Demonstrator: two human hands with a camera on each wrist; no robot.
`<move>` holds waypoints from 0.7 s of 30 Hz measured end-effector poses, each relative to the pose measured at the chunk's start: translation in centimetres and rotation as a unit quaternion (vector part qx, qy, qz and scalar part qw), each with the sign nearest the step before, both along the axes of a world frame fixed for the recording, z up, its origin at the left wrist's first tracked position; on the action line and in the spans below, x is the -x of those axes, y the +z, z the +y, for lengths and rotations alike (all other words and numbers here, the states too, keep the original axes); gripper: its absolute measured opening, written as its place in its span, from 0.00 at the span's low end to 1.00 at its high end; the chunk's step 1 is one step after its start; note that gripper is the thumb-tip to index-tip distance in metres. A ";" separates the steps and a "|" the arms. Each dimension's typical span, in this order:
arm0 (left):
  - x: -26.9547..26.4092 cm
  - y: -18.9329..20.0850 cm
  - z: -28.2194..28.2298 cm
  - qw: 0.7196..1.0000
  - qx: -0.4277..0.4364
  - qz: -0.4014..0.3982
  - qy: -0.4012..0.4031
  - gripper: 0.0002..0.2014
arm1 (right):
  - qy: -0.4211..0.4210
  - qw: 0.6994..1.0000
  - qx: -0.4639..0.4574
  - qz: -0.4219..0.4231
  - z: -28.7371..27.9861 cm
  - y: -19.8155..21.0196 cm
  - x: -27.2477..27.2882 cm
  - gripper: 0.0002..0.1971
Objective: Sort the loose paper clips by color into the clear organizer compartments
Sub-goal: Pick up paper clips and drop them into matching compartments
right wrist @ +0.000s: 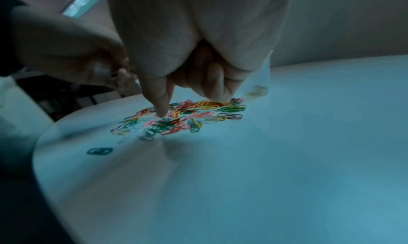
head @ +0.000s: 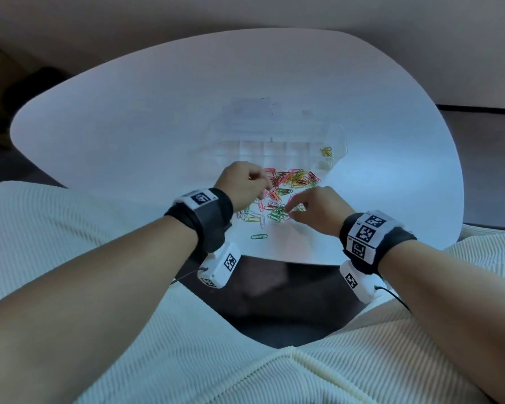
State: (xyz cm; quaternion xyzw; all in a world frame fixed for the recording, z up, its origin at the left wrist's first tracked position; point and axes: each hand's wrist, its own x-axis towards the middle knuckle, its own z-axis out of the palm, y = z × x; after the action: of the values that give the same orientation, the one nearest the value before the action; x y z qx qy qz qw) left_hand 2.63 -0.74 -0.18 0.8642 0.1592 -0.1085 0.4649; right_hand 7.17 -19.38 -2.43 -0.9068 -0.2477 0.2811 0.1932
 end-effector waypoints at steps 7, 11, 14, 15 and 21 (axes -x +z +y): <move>-0.5 -0.4 0.7 0.998 -0.055 0.040 -0.005 0.08 | 0.111 0.989 0.065 -0.074 1.5 -0.6 1.7 0.13; 0.5 -1.1 0.2 0.969 -0.171 0.068 -0.165 0.07 | 0.125 0.982 0.101 -0.103 1.6 -0.9 2.0 0.12; 0.8 -1.6 0.2 0.944 -0.227 0.077 -0.228 0.12 | 0.108 0.982 0.115 -0.100 1.7 -0.9 1.9 0.10; 0.8 -1.7 0.2 0.939 -0.237 0.071 -0.240 0.13 | 0.103 0.983 0.119 -0.098 1.8 -0.9 2.0 0.10; 1.2 -2.5 -0.2 0.919 -0.278 0.058 -0.273 0.12 | 0.101 0.984 0.109 -0.099 1.6 -0.9 2.1 0.10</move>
State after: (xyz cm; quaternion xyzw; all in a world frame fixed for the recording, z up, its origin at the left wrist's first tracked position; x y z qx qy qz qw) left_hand 1.47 -0.92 -2.70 0.9607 -0.0325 -0.2323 0.1487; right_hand 5.07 -17.77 -3.31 -0.9162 -0.3237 0.2333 0.0379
